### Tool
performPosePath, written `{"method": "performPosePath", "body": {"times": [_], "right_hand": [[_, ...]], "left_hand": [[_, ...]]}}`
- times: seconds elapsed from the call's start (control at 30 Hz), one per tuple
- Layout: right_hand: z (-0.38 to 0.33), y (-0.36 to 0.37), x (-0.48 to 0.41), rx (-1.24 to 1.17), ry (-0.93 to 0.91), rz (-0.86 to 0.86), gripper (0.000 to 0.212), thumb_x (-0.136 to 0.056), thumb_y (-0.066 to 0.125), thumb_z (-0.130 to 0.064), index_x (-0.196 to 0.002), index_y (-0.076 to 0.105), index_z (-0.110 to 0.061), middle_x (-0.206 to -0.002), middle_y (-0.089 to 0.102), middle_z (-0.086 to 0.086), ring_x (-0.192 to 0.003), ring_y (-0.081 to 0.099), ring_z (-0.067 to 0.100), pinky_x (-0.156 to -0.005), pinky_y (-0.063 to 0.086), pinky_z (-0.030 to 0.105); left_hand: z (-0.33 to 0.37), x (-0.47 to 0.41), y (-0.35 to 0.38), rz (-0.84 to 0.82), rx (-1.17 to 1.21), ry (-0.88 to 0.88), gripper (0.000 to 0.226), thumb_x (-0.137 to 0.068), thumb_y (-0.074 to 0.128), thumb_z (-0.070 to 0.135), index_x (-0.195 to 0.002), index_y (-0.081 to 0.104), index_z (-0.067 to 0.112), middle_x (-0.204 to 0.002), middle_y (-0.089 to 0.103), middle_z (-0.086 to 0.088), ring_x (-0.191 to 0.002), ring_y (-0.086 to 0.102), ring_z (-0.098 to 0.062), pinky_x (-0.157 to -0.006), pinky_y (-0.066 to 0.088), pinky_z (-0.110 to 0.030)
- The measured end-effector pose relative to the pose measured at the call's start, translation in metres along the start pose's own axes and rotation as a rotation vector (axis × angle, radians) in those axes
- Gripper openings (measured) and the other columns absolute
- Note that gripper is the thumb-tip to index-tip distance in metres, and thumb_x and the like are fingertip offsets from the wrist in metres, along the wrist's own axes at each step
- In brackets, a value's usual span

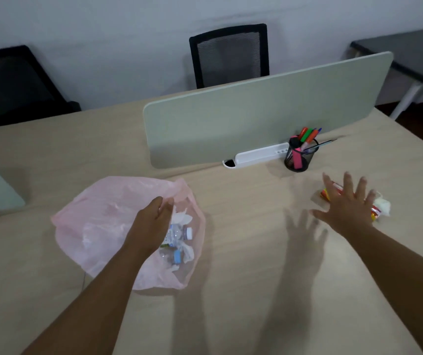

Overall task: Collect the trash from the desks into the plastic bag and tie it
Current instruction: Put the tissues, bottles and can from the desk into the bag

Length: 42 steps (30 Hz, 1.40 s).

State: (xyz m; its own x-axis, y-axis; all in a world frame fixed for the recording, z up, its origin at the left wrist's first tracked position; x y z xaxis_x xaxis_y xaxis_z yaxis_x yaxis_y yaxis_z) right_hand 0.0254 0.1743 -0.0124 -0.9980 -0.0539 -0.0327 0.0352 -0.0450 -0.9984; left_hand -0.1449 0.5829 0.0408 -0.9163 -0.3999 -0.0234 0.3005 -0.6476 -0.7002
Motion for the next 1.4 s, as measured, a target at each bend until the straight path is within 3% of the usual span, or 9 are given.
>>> {"method": "performPosePath", "body": {"times": [0.23,0.37,0.53,0.73,0.83,1.0,1.1,1.2,1.4], "right_hand": [[0.058,0.025,-0.019,-0.1,0.239,-0.192,0.104,-0.074,0.072,-0.053,-0.151,0.005,-0.036,-0.157,0.012,0.018,-0.142,0.004,0.05,-0.112,0.014,0.061],[0.07,0.042,-0.023,-0.107,0.316,-0.23,0.113,-0.065,0.075,-0.061,-0.149,0.002,-0.04,-0.159,-0.003,0.012,-0.142,-0.01,0.049,-0.11,0.008,0.067],[0.079,0.05,-0.035,-0.214,0.357,-0.279,0.103,-0.06,0.075,-0.064,-0.145,0.026,-0.035,-0.16,-0.005,0.007,-0.143,-0.012,0.046,-0.11,0.009,0.066],[0.08,0.058,-0.045,-0.347,0.329,-0.34,0.083,-0.065,0.078,-0.057,-0.134,0.047,-0.022,-0.156,0.008,0.015,-0.139,0.01,0.049,-0.106,0.026,0.056],[0.076,0.059,-0.04,-0.365,0.325,-0.282,0.082,-0.064,0.078,-0.058,-0.127,0.05,-0.013,-0.129,0.037,0.023,-0.121,0.035,0.046,-0.097,0.037,0.05],[0.06,0.058,-0.015,-0.398,0.328,-0.204,0.075,-0.065,0.078,-0.052,-0.117,0.05,-0.006,-0.112,0.043,0.021,-0.11,0.042,0.044,-0.089,0.041,0.047],[0.048,0.056,0.004,-0.393,0.258,-0.173,0.074,-0.065,0.078,-0.053,-0.113,0.052,-0.002,-0.109,0.046,0.02,-0.104,0.045,0.042,-0.085,0.042,0.044],[0.019,0.04,0.014,-0.451,0.134,-0.137,0.07,-0.064,0.074,-0.055,-0.11,0.052,-0.007,-0.108,0.047,0.017,-0.1,0.046,0.039,-0.085,0.042,0.043],[-0.083,-0.011,0.025,-0.505,-0.296,-0.135,0.066,-0.063,0.073,-0.049,-0.117,0.051,-0.019,-0.112,0.044,0.008,-0.104,0.043,0.028,-0.083,0.045,0.037]], "left_hand": [[0.015,-0.01,0.002,-0.032,-0.006,0.014,0.048,-0.1,0.037,0.051,-0.082,0.049,0.007,-0.074,0.059,-0.015,-0.067,0.053,-0.029,-0.063,0.045,-0.04],[0.019,-0.013,0.004,-0.024,0.002,0.032,0.049,-0.1,0.036,0.052,-0.081,0.049,0.009,-0.073,0.058,-0.013,-0.062,0.049,-0.023,-0.06,0.043,-0.038],[0.021,-0.012,0.009,-0.057,-0.013,0.014,0.051,-0.101,0.033,0.05,-0.086,0.052,0.005,-0.079,0.062,-0.014,-0.075,0.057,-0.033,-0.071,0.049,-0.045],[0.051,-0.016,0.023,-0.087,-0.063,0.09,0.047,-0.101,0.032,0.049,-0.079,0.05,0.011,-0.072,0.057,-0.007,-0.066,0.05,-0.02,-0.062,0.041,-0.035],[0.067,-0.023,0.033,-0.097,-0.063,0.103,0.05,-0.101,0.031,0.05,-0.084,0.052,0.008,-0.075,0.058,-0.006,-0.069,0.053,-0.021,-0.065,0.044,-0.036],[0.098,-0.03,0.054,-0.094,-0.011,0.165,0.051,-0.101,0.033,0.05,-0.079,0.048,0.007,-0.07,0.053,-0.005,-0.063,0.045,-0.018,-0.063,0.039,-0.033],[0.113,-0.028,0.065,-0.104,0.021,0.199,0.05,-0.101,0.034,0.05,-0.077,0.045,0.007,-0.069,0.052,-0.008,-0.061,0.041,-0.014,-0.062,0.037,-0.033],[0.117,-0.025,0.07,-0.098,0.034,0.187,0.05,-0.101,0.034,0.05,-0.076,0.043,0.008,-0.064,0.045,0.002,-0.058,0.038,-0.011,-0.06,0.035,-0.034],[0.1,-0.013,0.059,-0.036,-0.006,0.094,0.049,-0.101,0.032,0.049,-0.077,0.045,0.01,-0.067,0.051,0.001,-0.064,0.047,-0.018,-0.062,0.039,-0.035]]}}
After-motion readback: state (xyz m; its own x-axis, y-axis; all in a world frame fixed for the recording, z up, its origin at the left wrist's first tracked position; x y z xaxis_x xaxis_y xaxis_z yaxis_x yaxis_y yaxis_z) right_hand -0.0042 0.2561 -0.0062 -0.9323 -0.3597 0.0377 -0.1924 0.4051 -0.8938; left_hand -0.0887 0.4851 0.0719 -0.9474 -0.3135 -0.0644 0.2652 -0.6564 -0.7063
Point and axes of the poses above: each hand's wrist, its own x-axis away from the middle knuckle, its own y-axis out of the palm, z = x × y, the point moved 1 cm from there along -x, towards the middle knuckle
